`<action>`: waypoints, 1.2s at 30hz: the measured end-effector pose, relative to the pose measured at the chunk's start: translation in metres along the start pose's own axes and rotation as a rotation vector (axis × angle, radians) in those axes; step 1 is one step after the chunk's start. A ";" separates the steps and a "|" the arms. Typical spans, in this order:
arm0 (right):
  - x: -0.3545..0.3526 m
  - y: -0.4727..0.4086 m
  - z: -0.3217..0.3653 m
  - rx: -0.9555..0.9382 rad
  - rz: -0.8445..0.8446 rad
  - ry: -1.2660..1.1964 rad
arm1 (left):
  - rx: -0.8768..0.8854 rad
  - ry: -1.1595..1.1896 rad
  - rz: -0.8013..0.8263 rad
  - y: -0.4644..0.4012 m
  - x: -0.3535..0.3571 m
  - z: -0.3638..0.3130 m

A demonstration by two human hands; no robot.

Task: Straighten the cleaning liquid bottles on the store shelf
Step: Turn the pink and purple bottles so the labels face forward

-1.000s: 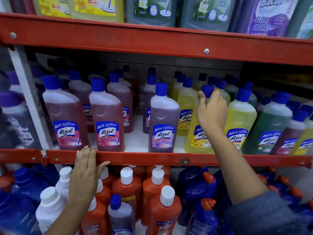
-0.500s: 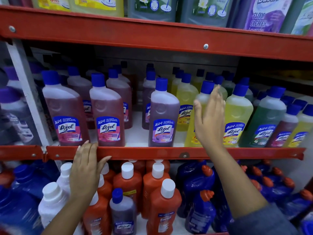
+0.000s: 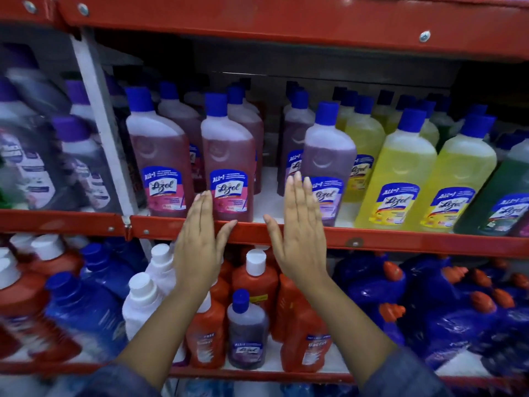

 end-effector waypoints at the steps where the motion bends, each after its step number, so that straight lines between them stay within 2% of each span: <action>1: 0.007 -0.002 0.008 0.028 0.018 -0.083 | -0.022 0.047 -0.014 -0.003 -0.003 0.000; 6: 0.035 -0.015 0.024 0.260 0.121 -0.492 | -0.168 0.343 -0.044 -0.023 -0.006 0.007; 9: 0.045 -0.025 0.023 0.340 0.112 -0.592 | -0.253 0.467 -0.031 -0.031 0.005 0.023; 13: 0.053 -0.027 0.017 0.407 0.107 -0.674 | -0.320 0.503 -0.051 -0.032 0.010 0.030; 29: 0.041 -0.021 0.017 0.402 0.027 -0.584 | -0.299 0.547 -0.007 -0.038 0.013 0.019; 36: 0.037 -0.019 0.020 0.379 0.075 -0.582 | -0.325 0.635 -0.026 -0.035 0.007 0.014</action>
Point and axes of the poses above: each hand's wrist, its own y-axis away from the middle knuckle, its own x-axis out of the palm, z = x × y, the point moved 8 cm from there along -y, towards the middle knuckle, and after that the axes turned 3 degrees about x, right-handed, at the moved point
